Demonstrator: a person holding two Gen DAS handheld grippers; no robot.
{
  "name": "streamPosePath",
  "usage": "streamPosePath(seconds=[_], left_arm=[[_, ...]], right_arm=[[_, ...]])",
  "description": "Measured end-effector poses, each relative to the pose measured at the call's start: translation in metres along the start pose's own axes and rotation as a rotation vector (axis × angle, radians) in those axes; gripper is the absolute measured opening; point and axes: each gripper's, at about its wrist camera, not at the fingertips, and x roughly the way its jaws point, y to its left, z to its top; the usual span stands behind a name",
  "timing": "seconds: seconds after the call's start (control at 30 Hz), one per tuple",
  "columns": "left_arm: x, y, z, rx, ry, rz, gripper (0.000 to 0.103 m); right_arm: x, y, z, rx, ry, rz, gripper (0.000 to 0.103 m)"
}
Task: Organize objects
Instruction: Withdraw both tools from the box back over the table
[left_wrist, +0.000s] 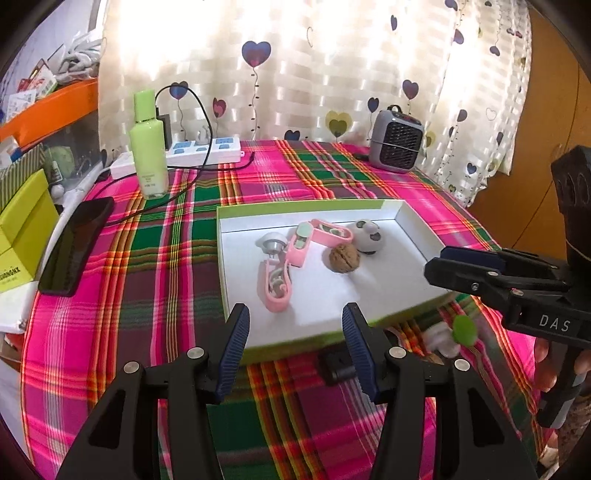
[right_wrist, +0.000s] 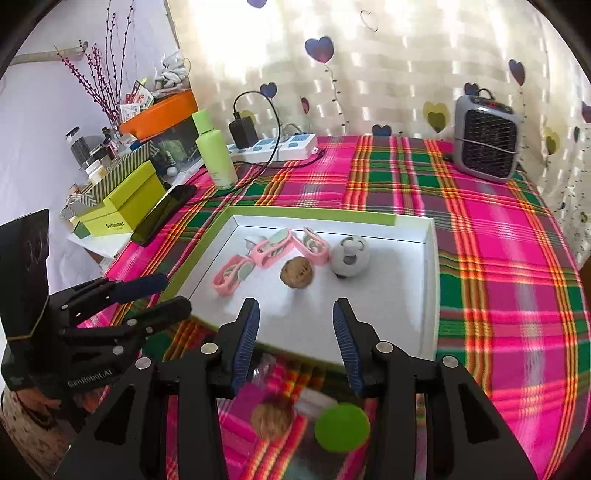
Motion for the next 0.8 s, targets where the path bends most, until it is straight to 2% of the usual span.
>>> streamPosePath(seconds=[0.37,0.8], left_arm=[[-0.014,-0.022,-0.022,0.011,0.004,-0.080,0.051],[-0.007,-0.057,-0.046,0.058,0.058,-0.185,0.052]], right_arm=[[-0.027,-0.015,-0.035,0.034,-0.012,-0.045,0.043],[-0.034,-0.027,-0.068,0.031,-0.015,-0.051,0.043]])
